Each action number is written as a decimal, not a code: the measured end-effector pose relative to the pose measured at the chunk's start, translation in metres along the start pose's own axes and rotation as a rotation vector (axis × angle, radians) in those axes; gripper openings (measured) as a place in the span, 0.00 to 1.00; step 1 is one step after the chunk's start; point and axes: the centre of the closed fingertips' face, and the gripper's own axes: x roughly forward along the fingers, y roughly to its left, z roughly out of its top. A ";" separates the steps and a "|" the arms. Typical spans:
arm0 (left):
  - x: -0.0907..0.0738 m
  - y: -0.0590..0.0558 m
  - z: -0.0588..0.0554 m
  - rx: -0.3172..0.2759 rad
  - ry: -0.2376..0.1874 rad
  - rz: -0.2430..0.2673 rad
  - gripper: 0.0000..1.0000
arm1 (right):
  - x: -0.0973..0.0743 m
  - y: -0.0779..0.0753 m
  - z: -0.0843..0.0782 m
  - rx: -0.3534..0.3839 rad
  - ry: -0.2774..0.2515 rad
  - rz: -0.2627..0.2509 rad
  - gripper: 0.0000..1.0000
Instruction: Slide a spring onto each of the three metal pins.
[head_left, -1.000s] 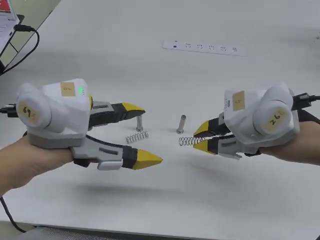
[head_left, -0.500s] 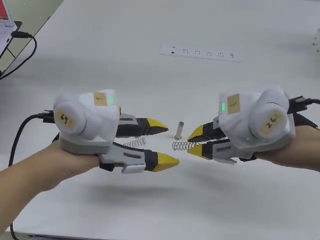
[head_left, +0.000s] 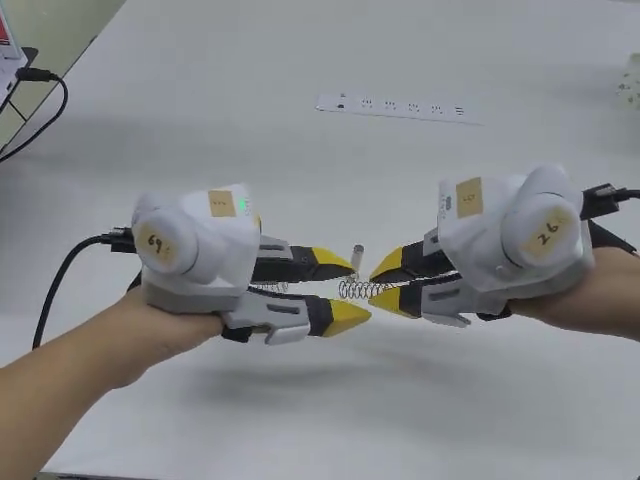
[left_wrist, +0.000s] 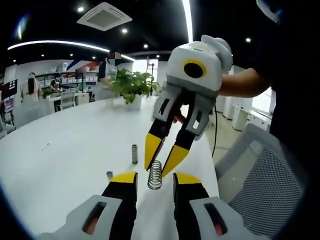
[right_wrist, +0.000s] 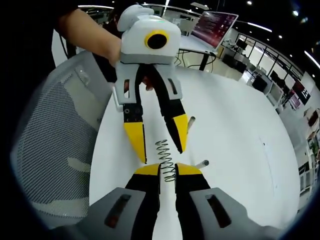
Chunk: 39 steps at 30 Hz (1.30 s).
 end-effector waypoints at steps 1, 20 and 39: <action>0.000 0.000 0.001 -0.001 -0.004 -0.001 0.20 | 0.000 0.001 -0.001 -0.006 0.006 0.000 0.08; 0.000 -0.002 -0.002 0.026 0.007 -0.017 0.06 | -0.001 0.004 0.002 -0.002 -0.004 0.015 0.08; 0.001 -0.009 0.001 0.059 0.001 -0.040 0.02 | -0.005 0.007 0.003 -0.041 -0.001 0.011 0.08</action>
